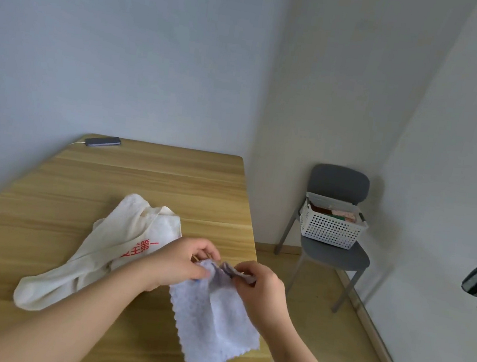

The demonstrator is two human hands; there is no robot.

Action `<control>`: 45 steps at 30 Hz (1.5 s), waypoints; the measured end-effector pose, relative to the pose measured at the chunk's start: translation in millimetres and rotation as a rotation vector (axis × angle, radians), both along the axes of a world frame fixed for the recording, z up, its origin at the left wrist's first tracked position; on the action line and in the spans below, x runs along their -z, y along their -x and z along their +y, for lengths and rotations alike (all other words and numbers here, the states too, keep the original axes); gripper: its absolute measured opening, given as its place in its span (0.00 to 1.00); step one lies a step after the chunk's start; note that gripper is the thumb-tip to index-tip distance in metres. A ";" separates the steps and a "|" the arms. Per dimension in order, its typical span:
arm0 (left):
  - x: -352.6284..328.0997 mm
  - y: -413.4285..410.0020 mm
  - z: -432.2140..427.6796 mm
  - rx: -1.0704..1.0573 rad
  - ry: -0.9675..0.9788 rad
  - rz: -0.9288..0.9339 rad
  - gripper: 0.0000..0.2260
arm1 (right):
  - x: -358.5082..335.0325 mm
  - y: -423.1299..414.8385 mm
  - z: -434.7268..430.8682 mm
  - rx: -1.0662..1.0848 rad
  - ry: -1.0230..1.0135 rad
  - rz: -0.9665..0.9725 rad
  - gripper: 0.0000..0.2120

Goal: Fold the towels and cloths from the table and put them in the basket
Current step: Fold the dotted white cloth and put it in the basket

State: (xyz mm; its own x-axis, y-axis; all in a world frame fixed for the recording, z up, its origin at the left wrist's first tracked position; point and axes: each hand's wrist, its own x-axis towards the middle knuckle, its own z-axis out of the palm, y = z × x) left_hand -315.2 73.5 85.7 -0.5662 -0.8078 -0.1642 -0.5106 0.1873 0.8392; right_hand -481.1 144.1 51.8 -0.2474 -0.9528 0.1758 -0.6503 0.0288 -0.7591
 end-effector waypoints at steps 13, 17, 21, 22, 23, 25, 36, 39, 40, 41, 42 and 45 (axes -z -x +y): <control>0.0 -37.6 -47.5 -0.304 0.481 -0.300 0.06 | -12.7 21.7 -20.6 0.232 0.029 -0.109 0.07; -15.8 -43.4 -57.1 -0.454 0.711 -0.097 0.09 | -31.9 22.4 -27.2 0.260 0.167 -0.191 0.05; -15.3 -47.5 -49.7 -0.424 0.824 0.009 0.10 | -34.6 22.4 -18.5 0.237 0.206 -0.330 0.09; -8.2 -48.4 -45.8 -0.383 0.777 -0.008 0.09 | -30.1 22.9 -13.7 0.233 0.176 -0.312 0.10; 0.7 -48.9 -40.8 -0.329 0.715 -0.037 0.09 | -23.7 23.5 -8.5 0.228 0.127 -0.279 0.10; 23.9 -49.2 -29.1 -0.184 0.557 -0.132 0.09 | -5.3 24.3 3.1 0.226 0.000 -0.211 0.09; 113.9 -60.1 31.2 0.169 0.120 -0.582 0.04 | 83.7 35.6 65.9 0.048 -0.642 -0.098 0.09; 112.3 -60.6 33.9 0.113 0.068 -0.527 0.07 | 86.3 41.0 68.7 0.084 -0.638 -0.150 0.10; 110.2 -60.8 33.6 0.085 0.048 -0.505 0.06 | 85.8 42.4 69.0 0.099 -0.619 -0.168 0.09; 107.0 -61.0 33.2 0.058 0.035 -0.481 0.05 | 85.0 43.5 68.7 0.118 -0.589 -0.187 0.08; 104.3 -61.5 31.7 0.025 0.032 -0.462 0.05 | 83.9 44.3 68.1 0.145 -0.552 -0.204 0.07; 94.8 -62.9 23.6 -0.103 0.030 -0.362 0.04 | 77.4 43.6 61.1 0.215 -0.441 -0.226 0.08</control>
State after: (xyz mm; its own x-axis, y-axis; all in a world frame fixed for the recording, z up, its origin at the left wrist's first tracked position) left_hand -252.3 97.0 -9.2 -0.3916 -0.8647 -0.3145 -0.7905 0.1413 0.5959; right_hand -524.7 205.2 -25.6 -0.4303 -0.8479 -0.3098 -0.4168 0.4910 -0.7650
